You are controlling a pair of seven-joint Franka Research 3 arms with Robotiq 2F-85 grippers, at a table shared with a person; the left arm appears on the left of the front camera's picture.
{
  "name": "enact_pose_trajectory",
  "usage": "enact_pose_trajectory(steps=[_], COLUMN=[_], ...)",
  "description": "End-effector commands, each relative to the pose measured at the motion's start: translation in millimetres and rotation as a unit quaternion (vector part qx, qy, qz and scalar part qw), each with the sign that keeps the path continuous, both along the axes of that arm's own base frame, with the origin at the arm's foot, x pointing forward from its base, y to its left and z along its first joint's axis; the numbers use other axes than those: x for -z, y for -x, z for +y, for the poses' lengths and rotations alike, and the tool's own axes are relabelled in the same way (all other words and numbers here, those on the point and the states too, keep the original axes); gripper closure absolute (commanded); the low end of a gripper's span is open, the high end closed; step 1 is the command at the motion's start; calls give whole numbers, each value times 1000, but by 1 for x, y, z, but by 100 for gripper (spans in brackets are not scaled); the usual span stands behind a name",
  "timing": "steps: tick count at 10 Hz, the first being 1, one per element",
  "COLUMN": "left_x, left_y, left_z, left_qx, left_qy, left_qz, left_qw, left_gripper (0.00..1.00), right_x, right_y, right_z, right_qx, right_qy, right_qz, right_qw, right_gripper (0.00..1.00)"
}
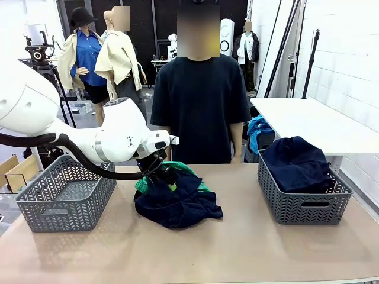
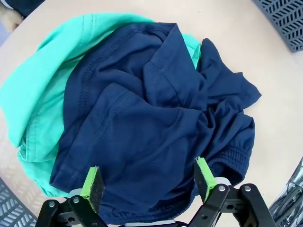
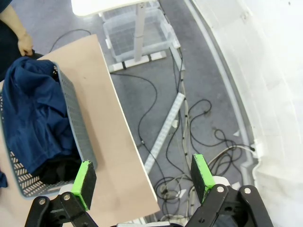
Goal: Sort the tops and bottoms.
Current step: Lift clothes from the center of the table with your left hand.
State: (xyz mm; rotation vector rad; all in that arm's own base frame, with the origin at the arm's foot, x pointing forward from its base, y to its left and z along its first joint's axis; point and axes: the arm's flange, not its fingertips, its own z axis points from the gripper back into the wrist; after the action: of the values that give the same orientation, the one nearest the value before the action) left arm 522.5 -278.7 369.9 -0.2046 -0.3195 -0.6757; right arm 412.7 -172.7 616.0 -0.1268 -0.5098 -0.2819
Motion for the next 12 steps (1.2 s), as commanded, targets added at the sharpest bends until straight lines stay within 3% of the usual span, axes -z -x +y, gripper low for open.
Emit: enact_pose_trajectory(steps=[1, 2, 7, 12], left_x=[6, 9, 22, 12], left_y=[1, 4, 5, 7], left_z=[-2, -5, -11, -7], left_qx=[-7, -3, 6, 1], left_qy=[-19, -27, -66, -61], left_qz=[-12, -20, -25, -23], left_qw=[1000, 999, 998, 998], left_gripper=[0, 8, 99, 100], right_x=[0, 0, 0, 0], right_y=[0, 0, 0, 0], right_z=[-1, -1, -1, -1], right_qx=[-2, -2, -2, -2], right_qy=[-2, -2, -2, -2], right_qz=[3, 3, 3, 3], right_qw=[1000, 1000, 1000, 1000], right_gripper=[0, 0, 0, 0])
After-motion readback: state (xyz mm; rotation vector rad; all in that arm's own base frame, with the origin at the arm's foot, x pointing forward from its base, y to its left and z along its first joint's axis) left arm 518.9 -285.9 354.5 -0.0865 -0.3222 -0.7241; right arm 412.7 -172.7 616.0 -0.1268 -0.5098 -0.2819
